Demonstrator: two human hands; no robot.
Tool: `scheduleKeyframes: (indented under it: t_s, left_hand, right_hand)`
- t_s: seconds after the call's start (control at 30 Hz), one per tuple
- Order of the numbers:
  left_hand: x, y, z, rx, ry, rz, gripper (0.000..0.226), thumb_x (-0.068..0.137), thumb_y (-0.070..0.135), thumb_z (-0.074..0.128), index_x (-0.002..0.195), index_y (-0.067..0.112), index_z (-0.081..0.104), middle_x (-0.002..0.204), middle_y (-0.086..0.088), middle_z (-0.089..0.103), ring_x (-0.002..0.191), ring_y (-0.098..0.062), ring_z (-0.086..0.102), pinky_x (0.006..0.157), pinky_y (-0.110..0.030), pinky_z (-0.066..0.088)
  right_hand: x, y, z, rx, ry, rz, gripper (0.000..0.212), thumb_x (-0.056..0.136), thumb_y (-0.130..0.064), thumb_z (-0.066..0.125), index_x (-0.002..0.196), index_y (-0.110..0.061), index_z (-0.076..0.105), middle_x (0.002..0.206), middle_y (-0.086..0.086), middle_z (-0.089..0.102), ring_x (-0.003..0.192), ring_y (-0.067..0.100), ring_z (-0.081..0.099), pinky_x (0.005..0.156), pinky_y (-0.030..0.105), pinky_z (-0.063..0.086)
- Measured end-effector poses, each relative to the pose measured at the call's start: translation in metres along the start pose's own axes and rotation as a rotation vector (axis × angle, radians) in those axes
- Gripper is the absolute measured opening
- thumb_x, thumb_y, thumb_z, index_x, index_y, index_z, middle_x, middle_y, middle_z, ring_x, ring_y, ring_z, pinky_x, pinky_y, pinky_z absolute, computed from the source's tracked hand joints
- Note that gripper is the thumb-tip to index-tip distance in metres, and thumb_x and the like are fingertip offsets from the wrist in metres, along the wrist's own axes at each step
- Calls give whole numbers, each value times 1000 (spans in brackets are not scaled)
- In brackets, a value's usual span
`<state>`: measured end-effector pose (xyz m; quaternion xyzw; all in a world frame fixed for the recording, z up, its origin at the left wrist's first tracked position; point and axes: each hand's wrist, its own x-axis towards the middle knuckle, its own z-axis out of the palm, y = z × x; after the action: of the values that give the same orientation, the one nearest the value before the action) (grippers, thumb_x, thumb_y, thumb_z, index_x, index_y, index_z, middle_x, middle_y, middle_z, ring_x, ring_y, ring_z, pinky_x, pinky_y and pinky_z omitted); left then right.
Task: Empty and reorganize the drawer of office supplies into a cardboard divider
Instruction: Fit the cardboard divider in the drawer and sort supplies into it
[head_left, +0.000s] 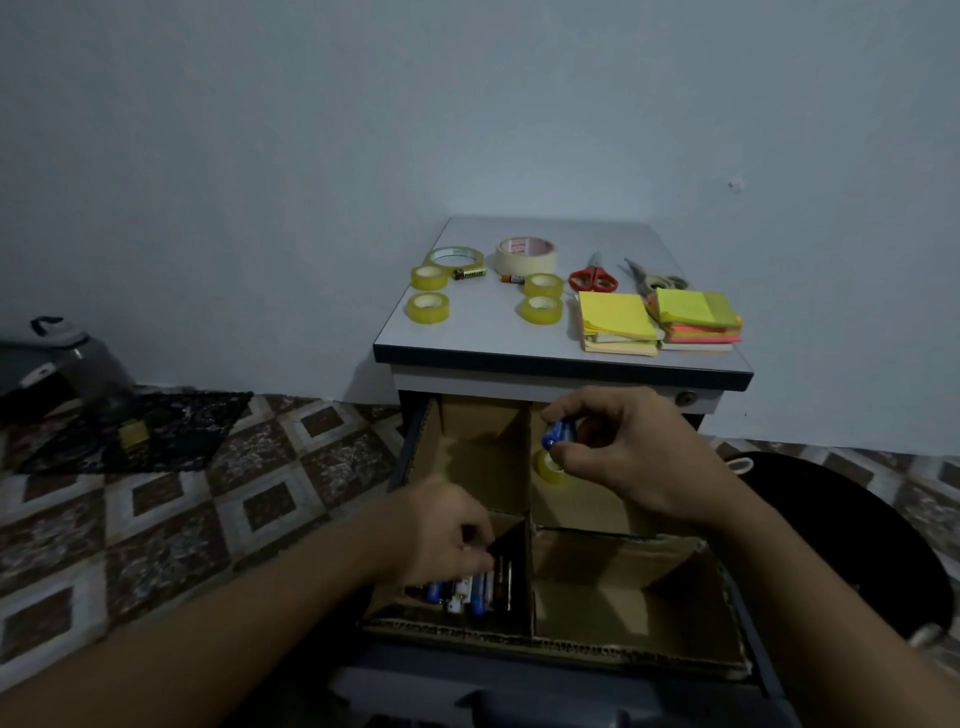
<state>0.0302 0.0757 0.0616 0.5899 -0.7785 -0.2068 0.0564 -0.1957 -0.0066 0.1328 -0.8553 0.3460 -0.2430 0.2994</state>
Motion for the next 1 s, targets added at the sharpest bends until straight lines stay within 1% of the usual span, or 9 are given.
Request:
scheduleKeyframes:
  t_s: [0.1, 0.2, 0.33, 0.43, 0.6, 0.7, 0.77, 0.87, 1.0]
  left_hand:
    - [-12, -11, -24, -123, 123, -80, 16, 96, 34, 62, 97, 23, 74, 86, 12, 71, 77, 3, 65, 71, -15, 54]
    - [-25, -32, -43, -156, 289, -161, 14, 94, 28, 64, 92, 23, 77, 83, 12, 71, 77, -3, 65, 68, -20, 53]
    - [-33, -57, -47, -127, 468, -260, 11, 93, 24, 65, 95, 25, 75, 81, 6, 71, 73, -9, 63, 60, -13, 44]
    - [-35, -66, -44, -129, 460, -286, 13, 94, 23, 64, 99, 25, 76, 87, 8, 72, 75, -4, 64, 61, -8, 44]
    - [-37, -70, -42, -144, 438, -290, 14, 96, 20, 62, 97, 20, 75, 80, 15, 65, 75, 9, 58, 60, -4, 40]
    - [-36, -72, -39, -164, 434, -298, 14, 95, 22, 62, 96, 21, 75, 77, 7, 68, 70, -3, 61, 65, -19, 48]
    - [-35, -72, -38, -164, 422, -314, 14, 95, 24, 62, 97, 22, 75, 79, 5, 69, 72, -8, 62, 68, -28, 51]
    - [-34, -69, -39, -168, 417, -311, 15, 95, 25, 62, 101, 22, 75, 85, 9, 69, 79, -5, 63, 75, -29, 54]
    - [-35, -69, -43, -217, 431, -309, 13, 95, 23, 63, 98, 27, 75, 84, 16, 69, 78, 2, 63, 71, -20, 54]
  right_hand:
    - [-5, 3, 9, -8, -15, 22, 29, 85, -25, 73, 113, -32, 67, 87, -10, 67, 70, 2, 64, 59, 17, 51]
    - [-8, 0, 26, -30, -73, 45, 32, 86, -27, 73, 116, -33, 65, 93, -15, 62, 72, -4, 61, 59, 11, 49]
    - [-10, -13, 59, -47, -252, 27, 35, 87, -29, 70, 119, -33, 57, 110, -16, 55, 92, 3, 61, 76, 21, 58]
    - [-9, -17, 91, -44, -376, -2, 37, 86, -25, 71, 120, -29, 58, 115, -9, 60, 93, 8, 66, 77, 22, 60]
    - [2, -12, 134, -315, -451, -97, 30, 84, -18, 69, 112, -20, 63, 108, 5, 64, 90, 20, 62, 75, 36, 59]
    - [8, -11, 146, -395, -493, -133, 25, 86, -16, 64, 111, -15, 62, 111, 12, 61, 95, 29, 61, 80, 40, 57]
    - [10, -10, 149, -438, -518, -156, 24, 89, -16, 61, 114, -13, 61, 116, 13, 59, 100, 31, 61, 83, 40, 56]
    - [10, -7, 152, -445, -511, -197, 23, 92, -18, 59, 114, -15, 63, 123, 9, 55, 100, 31, 62, 85, 41, 55]
    - [11, -4, 151, -479, -534, -218, 30, 92, -13, 59, 122, -15, 61, 130, 7, 50, 101, 31, 63, 86, 45, 56]
